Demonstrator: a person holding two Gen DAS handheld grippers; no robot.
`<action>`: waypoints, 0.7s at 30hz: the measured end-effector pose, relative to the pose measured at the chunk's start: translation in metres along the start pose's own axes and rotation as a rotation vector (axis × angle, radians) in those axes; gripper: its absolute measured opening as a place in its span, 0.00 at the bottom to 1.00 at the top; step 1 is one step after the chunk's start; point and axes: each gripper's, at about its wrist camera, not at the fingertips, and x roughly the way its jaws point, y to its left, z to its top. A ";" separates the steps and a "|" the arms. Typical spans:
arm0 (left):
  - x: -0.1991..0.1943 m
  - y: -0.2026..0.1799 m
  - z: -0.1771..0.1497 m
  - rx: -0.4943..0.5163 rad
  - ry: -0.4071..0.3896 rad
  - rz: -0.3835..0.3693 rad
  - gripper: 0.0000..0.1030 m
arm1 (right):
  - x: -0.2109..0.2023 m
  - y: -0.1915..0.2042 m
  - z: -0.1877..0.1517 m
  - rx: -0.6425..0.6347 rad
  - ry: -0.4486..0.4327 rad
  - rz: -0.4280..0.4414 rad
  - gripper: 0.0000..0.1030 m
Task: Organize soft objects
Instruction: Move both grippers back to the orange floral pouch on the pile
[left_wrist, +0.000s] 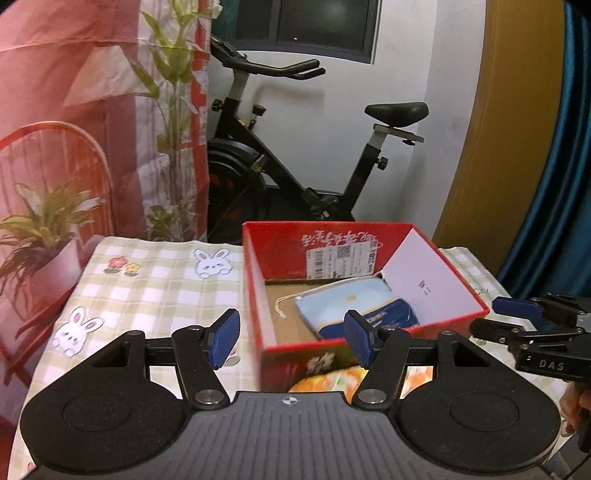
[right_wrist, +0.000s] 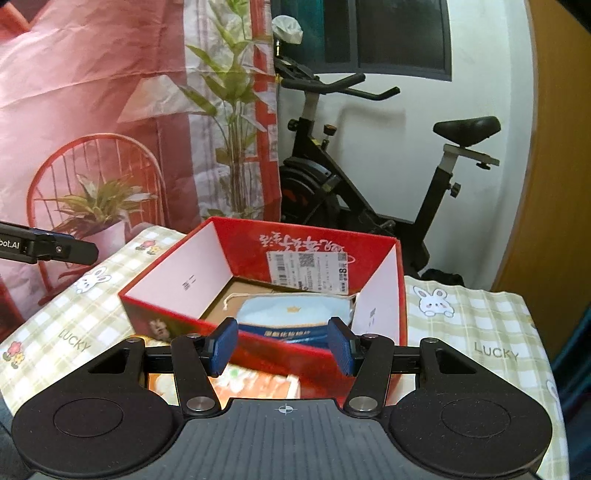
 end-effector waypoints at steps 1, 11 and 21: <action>-0.004 0.001 -0.003 -0.001 -0.004 0.005 0.63 | -0.004 0.001 -0.004 0.014 -0.003 0.001 0.49; -0.020 -0.009 -0.050 -0.006 -0.003 0.005 0.63 | -0.030 0.011 -0.055 0.074 -0.034 -0.043 0.49; -0.014 -0.015 -0.096 -0.046 0.071 -0.028 0.63 | -0.038 0.016 -0.094 0.112 0.008 -0.042 0.49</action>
